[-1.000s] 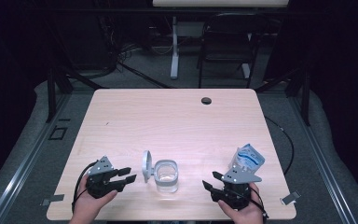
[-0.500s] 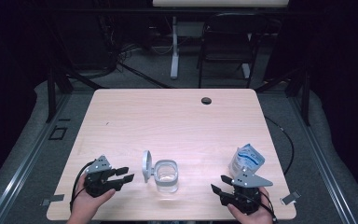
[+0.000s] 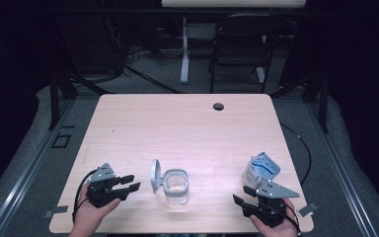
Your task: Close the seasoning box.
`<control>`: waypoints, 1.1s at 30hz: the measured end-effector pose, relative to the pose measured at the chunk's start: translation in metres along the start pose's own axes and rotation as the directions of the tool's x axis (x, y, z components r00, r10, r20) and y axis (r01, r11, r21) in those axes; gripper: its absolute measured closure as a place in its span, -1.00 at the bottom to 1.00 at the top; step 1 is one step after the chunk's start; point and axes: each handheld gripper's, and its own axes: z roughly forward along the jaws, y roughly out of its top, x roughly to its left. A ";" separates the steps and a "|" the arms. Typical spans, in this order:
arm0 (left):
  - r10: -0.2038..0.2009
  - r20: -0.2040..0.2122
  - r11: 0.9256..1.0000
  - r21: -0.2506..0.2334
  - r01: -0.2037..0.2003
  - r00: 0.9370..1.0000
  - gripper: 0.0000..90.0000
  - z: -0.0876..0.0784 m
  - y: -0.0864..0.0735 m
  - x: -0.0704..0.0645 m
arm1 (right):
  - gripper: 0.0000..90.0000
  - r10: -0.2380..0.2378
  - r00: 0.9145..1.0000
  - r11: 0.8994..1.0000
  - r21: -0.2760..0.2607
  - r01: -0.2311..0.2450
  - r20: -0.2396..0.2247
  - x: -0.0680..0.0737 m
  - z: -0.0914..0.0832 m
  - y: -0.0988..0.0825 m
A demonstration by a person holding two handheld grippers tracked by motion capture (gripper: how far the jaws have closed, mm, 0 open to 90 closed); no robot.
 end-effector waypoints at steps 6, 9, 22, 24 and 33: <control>-0.026 -0.021 0.999 -0.023 0.026 0.999 0.30 -0.005 0.003 0.008 | 0.15 0.009 1.000 1.000 0.003 -0.009 0.027 -0.002 -0.005 -0.004; -0.037 -0.029 0.999 -0.035 0.036 0.999 0.30 -0.006 0.005 0.012 | 0.15 0.015 0.999 1.000 0.008 -0.015 0.029 -0.003 -0.008 -0.006; -0.030 -0.030 0.999 -0.025 0.029 0.999 0.29 0.001 0.010 0.013 | 0.19 0.049 0.996 0.999 0.016 -0.050 0.076 -0.012 -0.023 -0.017; -0.025 -0.031 0.999 -0.023 0.025 0.999 0.29 0.001 0.010 0.013 | 0.19 0.053 0.995 0.998 0.017 -0.054 0.084 -0.014 -0.025 -0.018; -0.036 -0.034 0.999 -0.022 0.035 0.999 0.29 -0.001 0.008 0.015 | 0.06 0.078 0.985 0.994 0.064 -0.089 0.152 -0.025 -0.036 -0.014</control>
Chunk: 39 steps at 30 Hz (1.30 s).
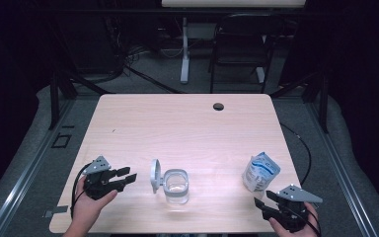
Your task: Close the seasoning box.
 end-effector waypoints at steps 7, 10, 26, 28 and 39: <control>0.003 0.001 1.000 0.005 -0.003 1.000 0.29 0.002 -0.001 -0.001 | -0.15 0.047 0.999 0.998 -0.043 -0.046 0.021 -0.009 -0.003 0.006; 0.001 0.003 1.000 0.004 -0.001 1.000 0.29 0.002 -0.002 -0.001 | -0.19 0.038 0.999 0.998 -0.051 -0.036 0.037 -0.009 -0.001 0.013; -0.012 -0.004 1.000 -0.009 0.012 1.000 0.29 0.001 -0.004 0.001 | -0.23 0.027 0.997 0.996 -0.084 -0.020 0.073 -0.017 0.016 0.036; -0.013 -0.005 1.000 -0.007 0.013 1.000 0.29 0.001 -0.004 0.001 | -0.23 0.027 0.997 0.996 -0.093 -0.020 0.074 -0.017 0.019 0.036; -0.014 -0.008 1.000 -0.003 0.014 1.000 0.29 0.001 -0.005 0.003 | -0.23 0.040 0.996 0.994 -0.102 -0.032 0.076 -0.021 0.033 0.033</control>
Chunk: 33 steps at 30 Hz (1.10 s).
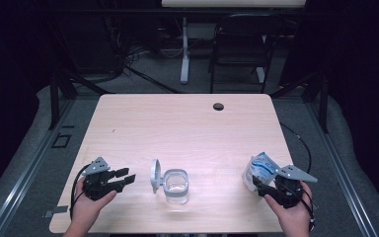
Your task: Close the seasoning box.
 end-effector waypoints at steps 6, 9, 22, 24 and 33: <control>-0.006 -0.003 1.000 0.003 0.006 1.000 0.29 0.001 -0.001 0.001 | -0.22 0.008 1.000 1.000 -0.009 -0.008 0.002 -0.001 0.006 -0.006; -0.006 -0.003 1.000 0.005 0.006 1.000 0.29 0.002 -0.002 0.001 | -0.22 0.012 1.000 1.000 -0.013 -0.012 0.003 -0.001 0.008 -0.010; -0.016 -0.001 1.000 0.013 0.016 1.000 0.29 0.003 -0.003 0.003 | -0.22 0.006 1.000 1.000 -0.006 -0.006 0.013 -0.001 0.019 -0.025; -0.014 -0.002 1.000 0.014 0.014 1.000 0.29 0.003 -0.003 0.003 | -0.22 0.008 1.000 1.000 -0.011 -0.008 0.009 -0.001 0.020 -0.026; -0.019 -0.003 1.000 0.015 0.019 1.000 0.28 0.004 -0.003 0.003 | -0.23 0.005 1.000 1.000 -0.022 -0.004 0.009 -0.002 0.026 -0.033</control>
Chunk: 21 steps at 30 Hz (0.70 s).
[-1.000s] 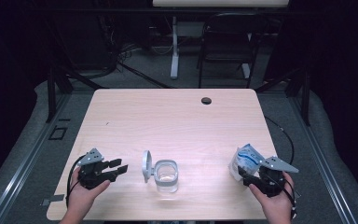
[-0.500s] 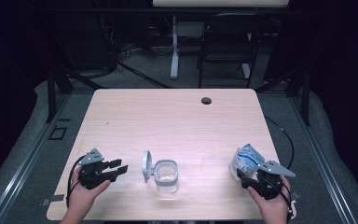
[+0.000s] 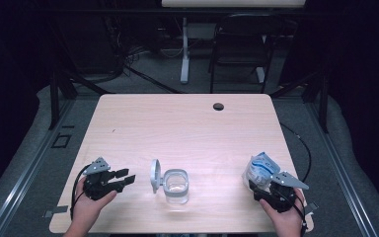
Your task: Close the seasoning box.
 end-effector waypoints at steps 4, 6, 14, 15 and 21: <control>0.000 -0.004 1.000 0.005 0.001 1.000 0.28 -0.001 0.000 0.000 | -0.24 -0.002 1.000 1.000 0.000 0.002 0.001 0.001 0.004 -0.003; -0.002 -0.004 1.000 0.005 0.002 1.000 0.28 -0.001 0.000 0.001 | -0.24 -0.004 1.000 1.000 0.005 0.004 0.004 0.001 0.005 -0.004; -0.008 -0.006 1.000 -0.002 0.008 1.000 0.28 0.000 -0.001 0.002 | -0.29 -0.003 1.000 1.000 0.013 0.003 0.011 0.002 0.012 -0.008; -0.008 -0.006 1.000 -0.001 0.008 1.000 0.28 0.000 -0.001 0.002 | -0.28 0.001 1.000 1.000 0.007 -0.001 0.016 0.002 0.013 -0.008; -0.005 -0.005 1.000 0.008 0.005 1.000 0.28 -0.001 -0.001 0.003 | -0.25 0.001 1.000 1.000 0.005 -0.001 0.025 0.003 0.015 -0.010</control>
